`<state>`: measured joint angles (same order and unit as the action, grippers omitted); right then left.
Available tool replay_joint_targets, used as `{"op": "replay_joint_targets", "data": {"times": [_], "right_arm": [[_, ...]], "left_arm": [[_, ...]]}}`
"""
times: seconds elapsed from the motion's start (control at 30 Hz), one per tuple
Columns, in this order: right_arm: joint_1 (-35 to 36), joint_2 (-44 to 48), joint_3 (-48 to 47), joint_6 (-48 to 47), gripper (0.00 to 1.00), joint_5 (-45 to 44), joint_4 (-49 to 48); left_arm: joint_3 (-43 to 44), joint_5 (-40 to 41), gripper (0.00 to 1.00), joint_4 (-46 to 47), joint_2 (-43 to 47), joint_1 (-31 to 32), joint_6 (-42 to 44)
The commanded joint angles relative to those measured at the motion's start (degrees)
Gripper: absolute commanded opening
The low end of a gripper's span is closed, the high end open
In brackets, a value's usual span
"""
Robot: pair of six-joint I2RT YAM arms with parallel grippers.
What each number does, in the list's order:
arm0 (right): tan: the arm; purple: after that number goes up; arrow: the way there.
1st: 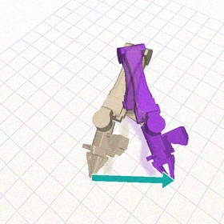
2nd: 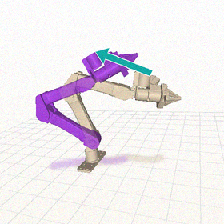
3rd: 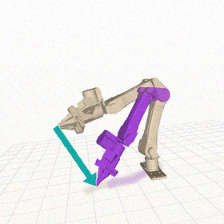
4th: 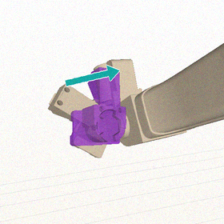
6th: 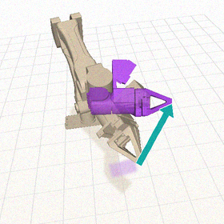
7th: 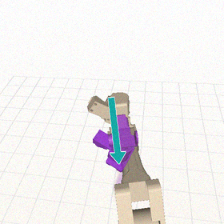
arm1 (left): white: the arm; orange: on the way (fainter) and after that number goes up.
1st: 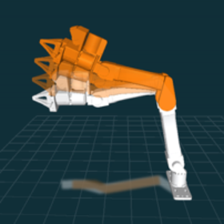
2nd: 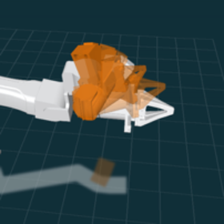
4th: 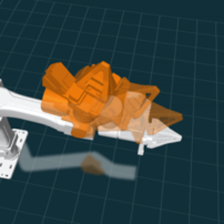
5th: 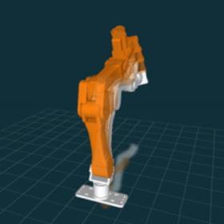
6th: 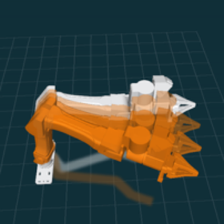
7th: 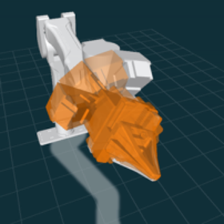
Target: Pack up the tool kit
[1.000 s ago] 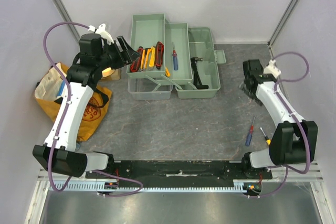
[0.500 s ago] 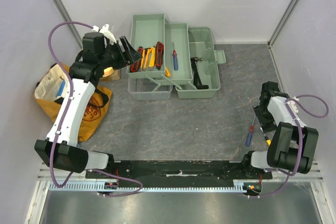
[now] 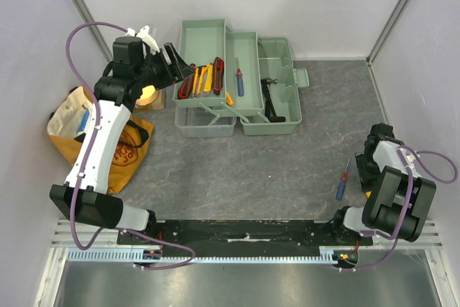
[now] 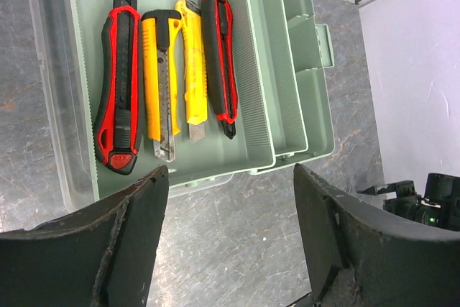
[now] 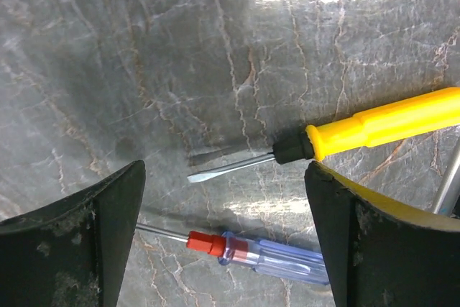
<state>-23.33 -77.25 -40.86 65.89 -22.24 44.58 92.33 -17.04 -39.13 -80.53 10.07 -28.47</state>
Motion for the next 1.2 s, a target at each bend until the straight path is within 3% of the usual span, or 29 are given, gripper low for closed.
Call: {"op": "replay_joint_targets", "data": {"times": [0.0, 0.17, 0.63, 0.8, 0.93, 1.17], "right_arm": [[-2.06, 1.23, 2.27, 2.75, 0.96, 1.23, -2.21], [-3.47, 0.7, 4.12, 3.37, 0.85, 2.55, -5.63], [-3.65, -4.4, 4.12, -0.06, 0.33, 9.23, -11.35], [-3.65, -3.96, 3.25, -2.08, 0.27, 10.46, -11.0], [-3.65, -2.2, 3.07, -3.83, 0.02, 10.02, -11.35], [-3.65, -1.76, -0.7, -8.4, 0.02, 10.82, -5.92]], "left_arm": [[3.11, -0.63, 0.76, -0.85, -1.12, -0.31, 2.01], [4.17, -0.63, 0.76, -1.47, -1.91, -0.31, 2.1], [3.21, -0.37, 0.75, -0.42, -1.03, -0.31, 1.93], [1.27, 1.39, 0.75, 0.9, 0.55, -0.22, 2.63], [0.57, 2.27, 0.75, 0.81, 0.82, -0.31, 3.16], [-1.19, 2.53, 0.75, 0.9, 1.43, -0.31, 2.98]]}}
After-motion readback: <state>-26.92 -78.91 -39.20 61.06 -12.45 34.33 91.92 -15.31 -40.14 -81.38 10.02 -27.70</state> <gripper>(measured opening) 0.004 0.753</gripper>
